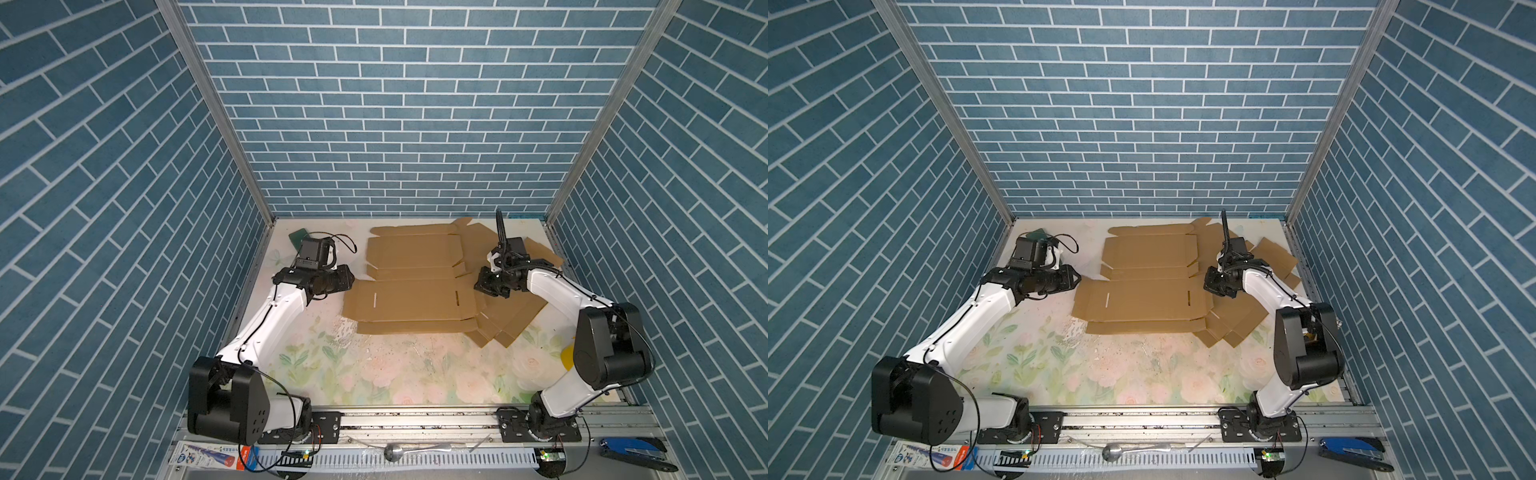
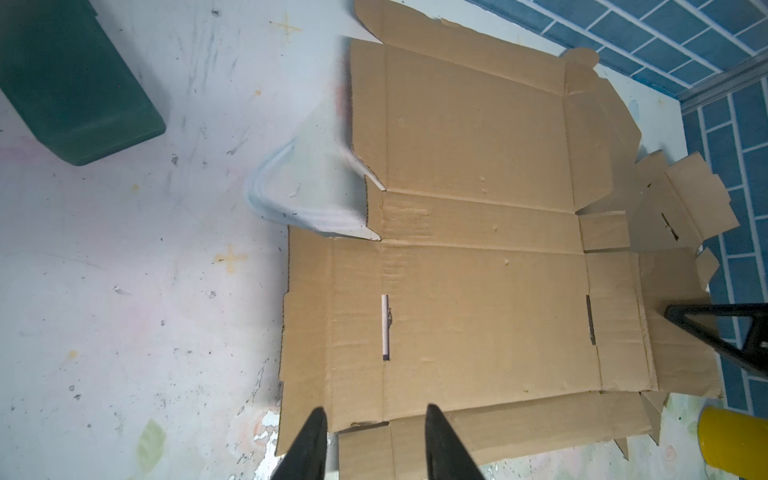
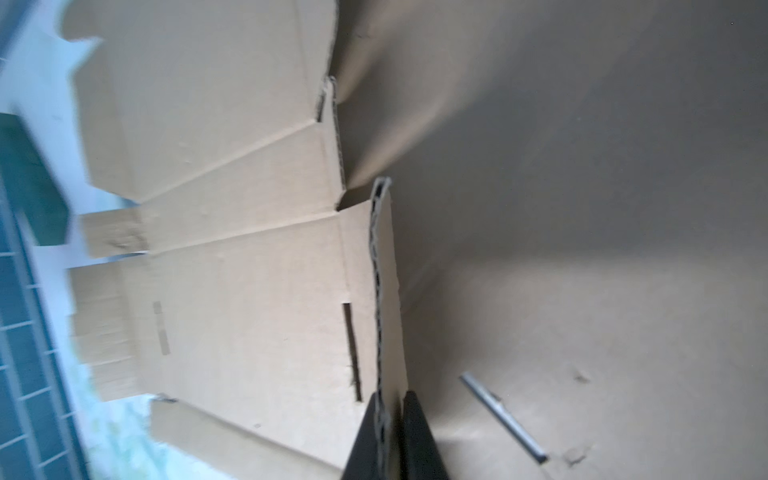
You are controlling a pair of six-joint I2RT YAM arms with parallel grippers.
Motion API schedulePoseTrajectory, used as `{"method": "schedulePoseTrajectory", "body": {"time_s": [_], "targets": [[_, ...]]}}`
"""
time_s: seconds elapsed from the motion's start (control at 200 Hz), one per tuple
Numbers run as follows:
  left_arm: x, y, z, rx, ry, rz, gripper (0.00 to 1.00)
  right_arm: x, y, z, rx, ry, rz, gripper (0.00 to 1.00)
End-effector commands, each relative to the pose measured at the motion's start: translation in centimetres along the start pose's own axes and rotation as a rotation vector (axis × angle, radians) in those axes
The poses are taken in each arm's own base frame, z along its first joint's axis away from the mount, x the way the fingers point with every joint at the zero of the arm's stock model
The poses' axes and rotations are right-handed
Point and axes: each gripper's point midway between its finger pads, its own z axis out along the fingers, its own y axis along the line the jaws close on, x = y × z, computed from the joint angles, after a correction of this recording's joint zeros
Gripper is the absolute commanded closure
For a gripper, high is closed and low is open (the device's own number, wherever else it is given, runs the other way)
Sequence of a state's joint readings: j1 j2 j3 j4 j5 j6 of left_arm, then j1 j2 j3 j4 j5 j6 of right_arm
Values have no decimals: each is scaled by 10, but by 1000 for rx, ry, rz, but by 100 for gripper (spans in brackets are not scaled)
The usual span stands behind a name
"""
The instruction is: Fold the paper box
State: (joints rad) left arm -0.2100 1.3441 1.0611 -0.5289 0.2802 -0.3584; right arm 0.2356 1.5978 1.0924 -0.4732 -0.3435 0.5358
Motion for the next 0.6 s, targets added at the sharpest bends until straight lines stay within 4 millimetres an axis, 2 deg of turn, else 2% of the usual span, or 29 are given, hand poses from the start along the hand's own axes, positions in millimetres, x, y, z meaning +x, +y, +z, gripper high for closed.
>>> {"method": "schedulePoseTrajectory", "body": {"time_s": [0.0, 0.095, 0.16, 0.345, 0.45, 0.595], "targets": [[-1, -14, -4, 14, 8, 38, 59, 10, 18, -13, -98, -2, 80, 90], [0, -28, -1, 42, 18, 67, 59, 14, 19, -21, -99, -6, 52, 90], [2, -37, 3, 57, 24, 87, 58, 16, 10, -25, -38, -1, 15, 90], [4, -51, 10, 106, 35, 125, 56, 20, -1, -22, 18, 28, -55, 90], [0, -35, 16, 55, 55, 108, 53, 12, -11, -17, 97, 47, -92, 89], [-22, 0, 38, 97, 51, -87, 48, -22, -23, -15, 213, -26, -108, 85]]}}
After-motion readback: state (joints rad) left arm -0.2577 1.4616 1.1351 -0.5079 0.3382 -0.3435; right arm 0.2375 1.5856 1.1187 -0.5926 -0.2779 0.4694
